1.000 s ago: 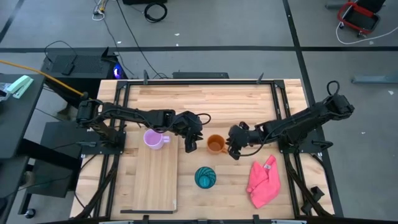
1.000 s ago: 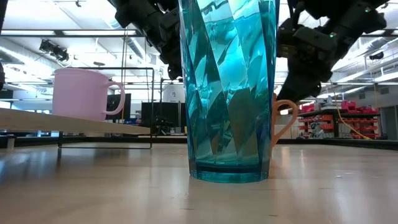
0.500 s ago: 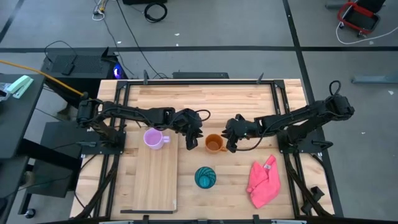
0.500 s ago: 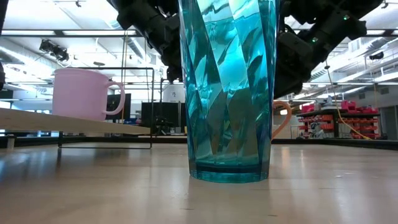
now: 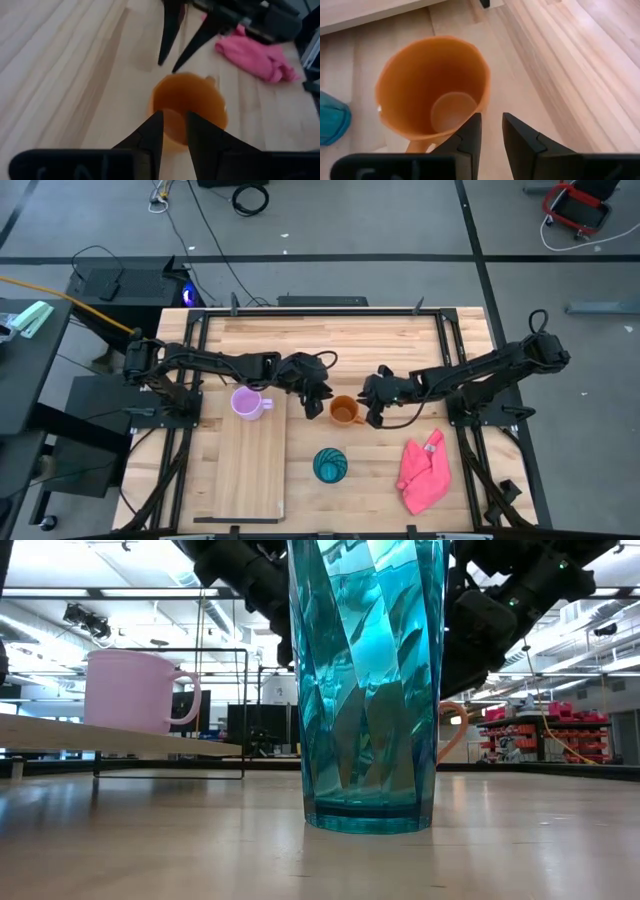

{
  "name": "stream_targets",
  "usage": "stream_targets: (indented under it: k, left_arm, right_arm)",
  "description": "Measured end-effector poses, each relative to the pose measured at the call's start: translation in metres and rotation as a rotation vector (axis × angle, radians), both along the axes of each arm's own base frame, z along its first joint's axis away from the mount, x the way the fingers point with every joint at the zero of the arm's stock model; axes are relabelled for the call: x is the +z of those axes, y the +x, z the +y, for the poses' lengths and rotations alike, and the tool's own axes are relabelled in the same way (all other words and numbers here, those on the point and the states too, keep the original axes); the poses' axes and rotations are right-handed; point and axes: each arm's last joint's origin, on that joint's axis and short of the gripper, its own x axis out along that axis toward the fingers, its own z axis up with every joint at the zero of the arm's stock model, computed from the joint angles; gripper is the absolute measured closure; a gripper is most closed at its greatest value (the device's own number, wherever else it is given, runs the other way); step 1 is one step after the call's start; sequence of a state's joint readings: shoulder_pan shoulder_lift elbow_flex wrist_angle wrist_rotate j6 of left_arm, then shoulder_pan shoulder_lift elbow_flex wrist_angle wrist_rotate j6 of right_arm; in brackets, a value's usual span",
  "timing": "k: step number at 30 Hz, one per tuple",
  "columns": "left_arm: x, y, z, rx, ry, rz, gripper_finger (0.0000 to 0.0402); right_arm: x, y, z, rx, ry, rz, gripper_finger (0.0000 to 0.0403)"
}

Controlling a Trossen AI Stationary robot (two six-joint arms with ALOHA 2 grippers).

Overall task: Stack small to large cups/mugs on shelf
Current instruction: Put the orange cup on the shelf

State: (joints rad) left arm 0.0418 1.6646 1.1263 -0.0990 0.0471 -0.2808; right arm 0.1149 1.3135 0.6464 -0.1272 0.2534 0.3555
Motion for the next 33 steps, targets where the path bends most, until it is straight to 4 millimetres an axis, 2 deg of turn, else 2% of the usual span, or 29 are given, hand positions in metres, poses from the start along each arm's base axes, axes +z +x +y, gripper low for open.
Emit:
stream_targets:
  k: [6, 15, 19, 23, 26, 33]
  left_arm:
    - [0.012, 0.003, -0.001, 0.01, -0.02, -0.061, 0.0312]
    - [0.07, 0.016, -0.02, -0.031, -0.002, -0.166, 0.0326]
    - [0.099, 0.016, -0.026, 0.024, 0.07, -0.149, 0.0332]
    - [0.115, 0.013, -0.027, 0.113, 0.123, -0.072, 0.0335]
    - [0.113, 0.016, -0.024, 0.158, 0.101, -0.009, 0.0334]
    - [0.08, 0.038, -0.011, 0.218, 0.054, 0.148, 0.0333]
  right_arm:
    - [0.003, -0.001, 0.002, -0.028, 0.041, -0.025, 0.0318]
    - [0.017, -0.01, 0.004, -0.012, 0.075, -0.064, 0.0318]
    - [0.022, -0.02, 0.015, 0.032, 0.09, -0.048, 0.0318]
    - [0.027, -0.033, 0.029, 0.075, 0.081, -0.026, 0.0318]
    - [0.031, -0.044, 0.039, 0.082, 0.043, -0.028, 0.0318]
    - [0.035, -0.066, 0.06, 0.069, -0.049, -0.035, 0.0318]
